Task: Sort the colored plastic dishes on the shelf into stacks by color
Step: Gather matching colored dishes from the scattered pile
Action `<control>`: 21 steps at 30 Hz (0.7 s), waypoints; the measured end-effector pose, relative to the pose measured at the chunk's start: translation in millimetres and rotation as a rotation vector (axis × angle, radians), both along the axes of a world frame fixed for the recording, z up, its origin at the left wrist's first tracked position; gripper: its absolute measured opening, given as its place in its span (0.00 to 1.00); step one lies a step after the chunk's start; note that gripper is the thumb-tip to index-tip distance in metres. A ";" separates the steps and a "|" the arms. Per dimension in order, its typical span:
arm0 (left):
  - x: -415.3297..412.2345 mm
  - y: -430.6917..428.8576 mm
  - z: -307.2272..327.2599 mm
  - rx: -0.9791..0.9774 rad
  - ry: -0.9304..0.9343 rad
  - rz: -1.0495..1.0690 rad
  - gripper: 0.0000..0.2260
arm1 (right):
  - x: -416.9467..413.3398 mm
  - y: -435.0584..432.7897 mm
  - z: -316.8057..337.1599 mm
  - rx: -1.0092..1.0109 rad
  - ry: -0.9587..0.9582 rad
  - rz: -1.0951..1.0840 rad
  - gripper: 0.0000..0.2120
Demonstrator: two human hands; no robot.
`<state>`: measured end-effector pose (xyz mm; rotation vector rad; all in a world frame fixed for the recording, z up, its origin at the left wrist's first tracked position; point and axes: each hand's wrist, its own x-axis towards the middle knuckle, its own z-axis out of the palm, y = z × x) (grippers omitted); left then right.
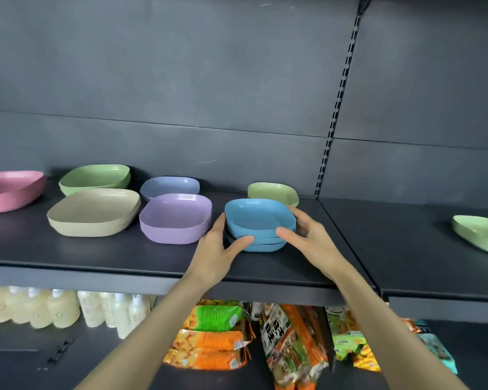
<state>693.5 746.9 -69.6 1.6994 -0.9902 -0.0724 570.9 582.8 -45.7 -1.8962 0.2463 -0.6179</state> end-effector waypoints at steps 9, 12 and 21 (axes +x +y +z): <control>5.5 -1.6 -9.3 -0.001 0.012 0.033 0.21 | 6.5 -9.0 -9.5 -0.042 0.044 0.007 0.22; 3.6 -0.7 -10.3 -0.019 0.014 0.065 0.20 | 6.6 -9.5 -11.1 -0.049 0.038 0.012 0.23; 3.1 0.1 -8.2 -0.053 0.136 0.059 0.25 | 7.7 -10.6 -14.1 -0.041 0.025 -0.013 0.25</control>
